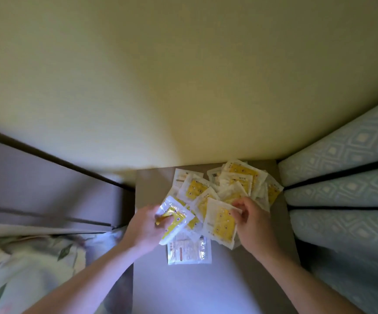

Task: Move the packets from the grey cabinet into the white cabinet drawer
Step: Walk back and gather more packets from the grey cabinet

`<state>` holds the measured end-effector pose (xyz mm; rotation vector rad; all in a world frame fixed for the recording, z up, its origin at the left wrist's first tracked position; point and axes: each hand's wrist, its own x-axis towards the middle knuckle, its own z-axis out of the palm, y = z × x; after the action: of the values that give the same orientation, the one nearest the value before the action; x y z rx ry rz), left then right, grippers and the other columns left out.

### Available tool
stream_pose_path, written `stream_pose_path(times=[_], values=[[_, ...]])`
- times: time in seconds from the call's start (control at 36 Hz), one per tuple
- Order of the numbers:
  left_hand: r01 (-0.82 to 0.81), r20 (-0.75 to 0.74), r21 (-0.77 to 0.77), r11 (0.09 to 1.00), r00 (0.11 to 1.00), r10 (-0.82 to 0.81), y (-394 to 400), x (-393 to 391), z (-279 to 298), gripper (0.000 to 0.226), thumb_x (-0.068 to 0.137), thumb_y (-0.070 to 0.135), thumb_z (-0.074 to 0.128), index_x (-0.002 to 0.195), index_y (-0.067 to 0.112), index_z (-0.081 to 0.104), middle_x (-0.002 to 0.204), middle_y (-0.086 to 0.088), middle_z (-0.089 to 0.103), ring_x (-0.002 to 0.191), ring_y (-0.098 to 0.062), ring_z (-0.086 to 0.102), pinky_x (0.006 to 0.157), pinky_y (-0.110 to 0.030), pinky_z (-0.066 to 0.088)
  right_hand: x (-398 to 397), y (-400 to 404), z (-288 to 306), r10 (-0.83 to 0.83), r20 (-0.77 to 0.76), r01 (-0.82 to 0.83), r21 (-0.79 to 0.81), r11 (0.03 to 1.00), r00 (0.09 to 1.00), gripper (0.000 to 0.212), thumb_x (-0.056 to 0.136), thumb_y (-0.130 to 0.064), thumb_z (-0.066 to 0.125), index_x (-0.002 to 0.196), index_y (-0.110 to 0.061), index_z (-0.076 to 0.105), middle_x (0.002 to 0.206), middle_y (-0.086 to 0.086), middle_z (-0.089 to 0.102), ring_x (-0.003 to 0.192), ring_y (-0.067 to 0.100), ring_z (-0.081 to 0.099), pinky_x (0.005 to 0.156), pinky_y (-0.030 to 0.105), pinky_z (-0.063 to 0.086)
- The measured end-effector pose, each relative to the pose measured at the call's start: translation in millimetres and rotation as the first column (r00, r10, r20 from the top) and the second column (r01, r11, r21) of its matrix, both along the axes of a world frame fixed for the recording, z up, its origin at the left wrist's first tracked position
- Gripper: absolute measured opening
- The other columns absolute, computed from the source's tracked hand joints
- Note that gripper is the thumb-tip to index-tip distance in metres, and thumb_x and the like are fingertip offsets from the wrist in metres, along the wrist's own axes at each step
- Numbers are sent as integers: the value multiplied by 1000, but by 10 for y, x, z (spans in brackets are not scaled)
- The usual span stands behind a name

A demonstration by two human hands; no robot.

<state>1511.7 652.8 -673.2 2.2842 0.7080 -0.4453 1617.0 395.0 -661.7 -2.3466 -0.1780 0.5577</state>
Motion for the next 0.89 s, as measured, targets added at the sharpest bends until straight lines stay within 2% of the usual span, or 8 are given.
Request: stream_pose_path(times=[0.06, 0.11, 0.19, 0.39, 0.5, 0.58, 0.72, 0.89], values=[[-40, -7, -31, 999, 999, 39, -37, -159, 22, 22, 93, 39, 68, 87, 17, 66, 86, 6, 70, 74, 2, 62, 62, -16, 44, 29, 78, -71, 51, -19, -52, -66, 996, 999, 17, 97, -27, 64, 113, -24, 63, 94, -13, 63, 93, 12, 62, 80, 33, 52], [-62, -8, -61, 996, 998, 61, -82, -277, 22, 19, 94, 36, 68, 92, 17, 69, 89, 8, 69, 78, 10, 60, 63, -12, 42, 61, 160, -138, 75, -36, -79, -140, 987, 997, 28, 97, -33, 63, 123, -26, 61, 94, -10, 64, 96, 18, 63, 83, 38, 54], [-80, -11, -92, 992, 997, 80, -139, -367, -32, 16, 95, 35, 66, 96, 19, 67, 99, 6, 62, 85, 8, 61, 67, -11, 43, 92, 271, -188, 100, -43, -107, -214, 971, 994, 34, 97, -37, 61, 129, -27, 58, 103, -6, 67, 102, 21, 63, 86, 41, 55], [-90, 35, -141, 986, 995, 96, -253, -234, -138, 16, 95, 31, 67, 104, 18, 65, 118, 12, 52, 83, 10, 63, 68, -6, 43, 131, 373, -178, 176, -41, -180, -327, 928, 984, 14, 98, -34, 60, 104, -24, 68, 102, -4, 65, 92, 18, 61, 74, 34, 53], [-74, 50, -141, 987, 995, 82, -285, -159, -177, 30, 94, 32, 69, 119, 16, 66, 129, 10, 49, 89, 3, 68, 72, -15, 51, 80, 259, -158, 183, -33, -184, -300, 936, 983, 7, 99, -29, 57, 100, -23, 62, 102, -6, 55, 93, 16, 58, 75, 33, 53], [-13, 65, -85, 996, 998, 18, -317, -143, -206, 31, 93, 30, 71, 120, 16, 66, 133, 12, 46, 92, 1, 66, 79, -19, 50, 25, 117, -122, 90, 8, -85, -259, 962, 996, 9, 100, -23, 55, 104, -18, 61, 105, -6, 50, 97, 15, 56, 79, 32, 52], [86, 83, 67, 994, 992, -91, -426, -65, -261, 37, 89, 35, 74, 119, 13, 71, 141, 7, 48, 129, -16, 47, 101, -28, 45, 52, -82, -31, -10, 118, 32, -188, 982, 993, 8, 97, -22, 63, 101, -16, 64, 107, -6, 47, 93, 14, 53, 67, 15, 36], [26, 32, 112, 993, 999, -30, -548, 48, -285, 40, 85, 41, 77, 116, 16, 73, 130, 3, 53, 124, -19, 45, 104, -26, 38, 94, 8, -142, -7, 242, 38, -125, 991, 970, 8, 91, -22, 71, 93, -17, 64, 108, -2, 56, 97, 19, 55, 77, 32, 49]])
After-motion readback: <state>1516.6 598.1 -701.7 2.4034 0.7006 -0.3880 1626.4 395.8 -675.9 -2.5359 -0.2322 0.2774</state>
